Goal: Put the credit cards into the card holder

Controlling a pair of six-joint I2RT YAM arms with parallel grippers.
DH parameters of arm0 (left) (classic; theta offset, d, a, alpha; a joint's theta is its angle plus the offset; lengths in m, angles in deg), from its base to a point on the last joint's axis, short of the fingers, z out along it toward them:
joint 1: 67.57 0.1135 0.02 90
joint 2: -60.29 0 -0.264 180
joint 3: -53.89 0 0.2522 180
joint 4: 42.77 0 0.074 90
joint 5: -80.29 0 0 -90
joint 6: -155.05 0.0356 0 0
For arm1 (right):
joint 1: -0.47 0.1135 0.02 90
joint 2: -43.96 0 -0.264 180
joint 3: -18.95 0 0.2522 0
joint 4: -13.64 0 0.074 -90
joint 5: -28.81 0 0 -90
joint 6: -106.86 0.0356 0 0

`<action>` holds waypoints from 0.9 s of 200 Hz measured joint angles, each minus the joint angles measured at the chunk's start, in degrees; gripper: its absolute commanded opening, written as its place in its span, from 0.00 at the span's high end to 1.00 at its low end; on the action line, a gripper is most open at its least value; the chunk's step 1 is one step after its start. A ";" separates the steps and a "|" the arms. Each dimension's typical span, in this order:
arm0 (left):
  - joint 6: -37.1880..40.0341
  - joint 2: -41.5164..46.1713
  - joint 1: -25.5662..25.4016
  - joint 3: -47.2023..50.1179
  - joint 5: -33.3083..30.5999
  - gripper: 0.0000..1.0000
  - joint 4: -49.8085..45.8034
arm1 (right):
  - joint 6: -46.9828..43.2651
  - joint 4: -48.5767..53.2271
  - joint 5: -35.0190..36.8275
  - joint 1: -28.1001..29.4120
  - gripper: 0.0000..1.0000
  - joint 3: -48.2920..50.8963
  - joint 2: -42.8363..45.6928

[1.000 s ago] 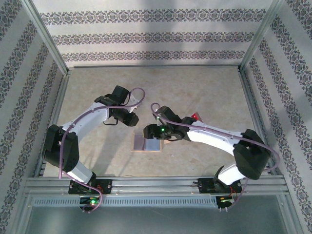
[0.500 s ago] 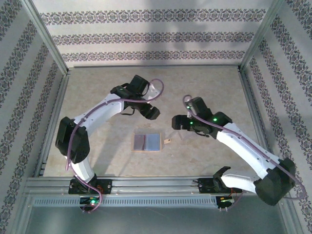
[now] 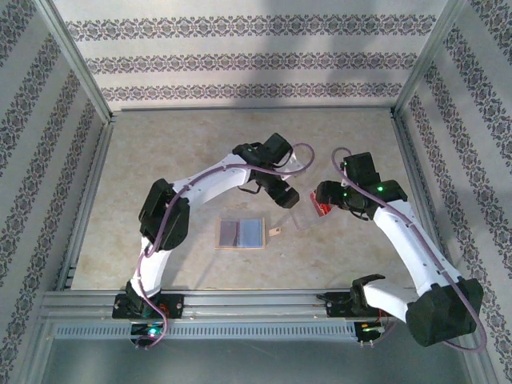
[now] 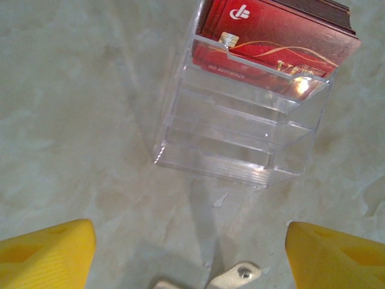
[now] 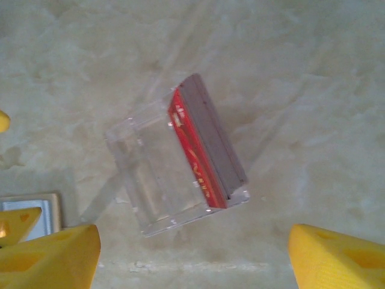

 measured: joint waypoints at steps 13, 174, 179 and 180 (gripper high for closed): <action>-0.17 -1.88 -0.44 -1.55 0.00 0.18 -0.68 | -0.98 -0.09 -0.39 -1.09 0.19 0.00 -1.49; -3.17 -14.03 -2.10 -11.82 1.33 0.27 -4.44 | -4.44 -3.28 -1.09 -3.32 0.20 -0.44 -11.06; -3.17 -14.34 -2.10 -11.91 1.31 0.28 -4.44 | -4.44 -3.50 -1.14 -3.43 0.21 -0.44 -11.56; -3.17 -14.40 -2.10 -11.96 1.31 0.28 -4.44 | -4.42 -3.52 -1.16 -3.43 0.21 -0.44 -11.69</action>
